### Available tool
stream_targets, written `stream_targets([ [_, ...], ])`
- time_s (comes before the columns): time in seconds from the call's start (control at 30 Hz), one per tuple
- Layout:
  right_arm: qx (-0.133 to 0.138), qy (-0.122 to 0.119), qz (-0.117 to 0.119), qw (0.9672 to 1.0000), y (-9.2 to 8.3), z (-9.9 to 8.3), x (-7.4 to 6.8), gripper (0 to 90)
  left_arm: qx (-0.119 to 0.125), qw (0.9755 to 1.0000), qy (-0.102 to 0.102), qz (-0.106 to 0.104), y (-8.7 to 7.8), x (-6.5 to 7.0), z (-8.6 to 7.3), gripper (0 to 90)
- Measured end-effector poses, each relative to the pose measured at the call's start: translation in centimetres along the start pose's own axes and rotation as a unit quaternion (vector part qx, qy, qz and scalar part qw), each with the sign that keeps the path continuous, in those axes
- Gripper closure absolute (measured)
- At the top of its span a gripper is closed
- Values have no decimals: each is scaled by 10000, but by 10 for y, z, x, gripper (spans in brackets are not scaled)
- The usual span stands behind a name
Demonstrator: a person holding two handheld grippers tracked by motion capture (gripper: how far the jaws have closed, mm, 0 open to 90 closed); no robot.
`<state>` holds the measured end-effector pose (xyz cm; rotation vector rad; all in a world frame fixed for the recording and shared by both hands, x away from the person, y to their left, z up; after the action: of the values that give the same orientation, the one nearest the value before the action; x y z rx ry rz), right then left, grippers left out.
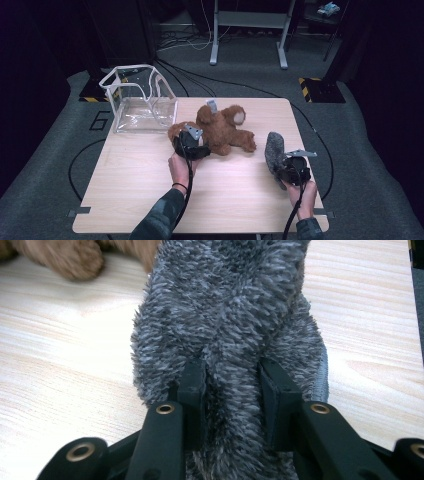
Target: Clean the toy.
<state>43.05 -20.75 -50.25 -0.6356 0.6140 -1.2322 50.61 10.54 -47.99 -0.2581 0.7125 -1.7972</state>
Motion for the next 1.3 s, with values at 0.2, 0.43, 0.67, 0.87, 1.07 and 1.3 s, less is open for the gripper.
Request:
stream_targets([
  [0.2, -22, -28, -33, 10000, -1, -1, 2, 671, -148, 9991, -160, 360, 19, -20, 6, 216],
  [0.43, -30, 30, -14, 10000, -1, -4, 5, 671, -277, 9975, -318, 569, 32, -39, 14, 190],
  [0.67, -23, -33, 22, 10000, 0, -3, 1, 671, -451, 9976, -192, 487, 45, -42, 15, 308],
  [0.87, -10, -51, 26, 10000, 0, -2, 1, 672, -407, 9986, -201, 260, 45, -43, 12, 487],
  [1.07, 73, -95, -4, 9999, -2, 1, 2, 674, -184, 9993, -247, -200, 36, -39, 12, 510],
  [1.3, 268, -196, -32, 9994, -13, 15, 0, 676, 35, 9964, -16, -847, 25, -21, 14, 507],
])
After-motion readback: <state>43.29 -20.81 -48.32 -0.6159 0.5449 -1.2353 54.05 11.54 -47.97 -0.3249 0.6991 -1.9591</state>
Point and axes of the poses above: each handheld gripper's, and its own axes: y roughly forward along the jaws, z roughly out of its top, x roughly to its right, the point moved 6 cm from there along y, roughly forward along the jaws, and after that the axes turned 3 degrees about y, right-handed, at the moved point
